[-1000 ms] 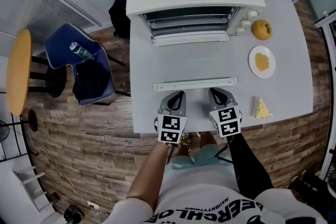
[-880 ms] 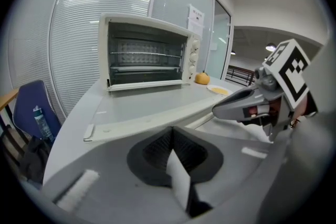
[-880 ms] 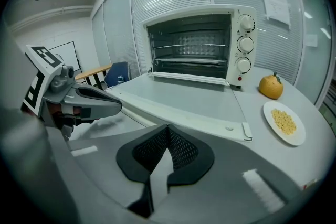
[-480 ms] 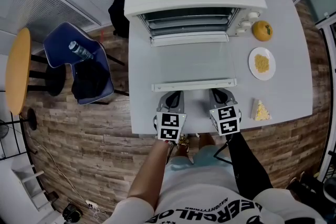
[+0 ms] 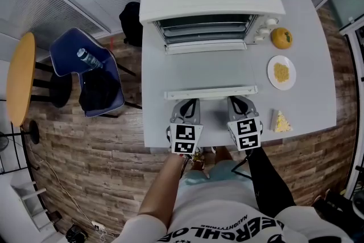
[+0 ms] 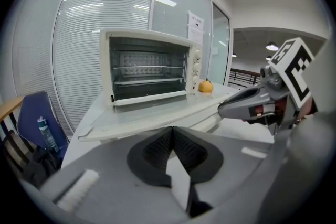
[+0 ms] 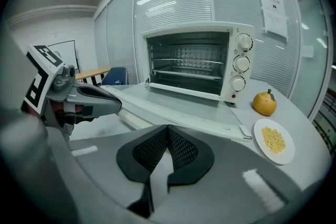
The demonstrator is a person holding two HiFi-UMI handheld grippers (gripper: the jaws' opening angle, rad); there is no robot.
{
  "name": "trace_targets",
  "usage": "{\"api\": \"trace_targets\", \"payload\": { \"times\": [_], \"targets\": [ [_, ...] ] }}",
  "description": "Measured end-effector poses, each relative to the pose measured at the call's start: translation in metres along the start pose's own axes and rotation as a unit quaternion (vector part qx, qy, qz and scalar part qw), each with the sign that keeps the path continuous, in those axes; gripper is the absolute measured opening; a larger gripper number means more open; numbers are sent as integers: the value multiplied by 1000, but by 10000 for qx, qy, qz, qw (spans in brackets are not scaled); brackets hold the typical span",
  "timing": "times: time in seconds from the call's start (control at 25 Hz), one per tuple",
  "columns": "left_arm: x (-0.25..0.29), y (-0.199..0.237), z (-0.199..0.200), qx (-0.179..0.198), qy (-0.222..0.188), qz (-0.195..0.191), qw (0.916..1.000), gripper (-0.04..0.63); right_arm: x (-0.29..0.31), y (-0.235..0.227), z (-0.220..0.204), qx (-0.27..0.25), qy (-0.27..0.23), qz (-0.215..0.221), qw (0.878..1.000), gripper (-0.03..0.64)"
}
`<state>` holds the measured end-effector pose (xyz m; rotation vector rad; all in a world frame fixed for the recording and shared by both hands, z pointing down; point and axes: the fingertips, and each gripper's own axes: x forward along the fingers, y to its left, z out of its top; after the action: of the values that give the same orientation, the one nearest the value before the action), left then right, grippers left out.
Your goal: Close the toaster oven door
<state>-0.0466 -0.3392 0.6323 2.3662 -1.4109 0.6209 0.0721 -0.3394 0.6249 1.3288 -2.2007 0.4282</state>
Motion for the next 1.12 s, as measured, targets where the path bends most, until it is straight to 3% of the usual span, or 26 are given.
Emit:
{"api": "trace_targets", "payload": {
  "times": [0.4, 0.88, 1.12],
  "targets": [
    [-7, 8, 52, 155, -525, 118, 9984, 55, -11, -7, 51, -190, -532, -140, 9983, 0],
    [-14, 20, 115, 430, -1073, 312, 9928, 55, -15, -23, 115, -45, -1248, -238, 9919, 0],
    [-13, 31, 155, 601, -1370, 440, 9878, 55, -16, -31, 156, -397, -1517, -406, 9868, 0]
  ]
}}
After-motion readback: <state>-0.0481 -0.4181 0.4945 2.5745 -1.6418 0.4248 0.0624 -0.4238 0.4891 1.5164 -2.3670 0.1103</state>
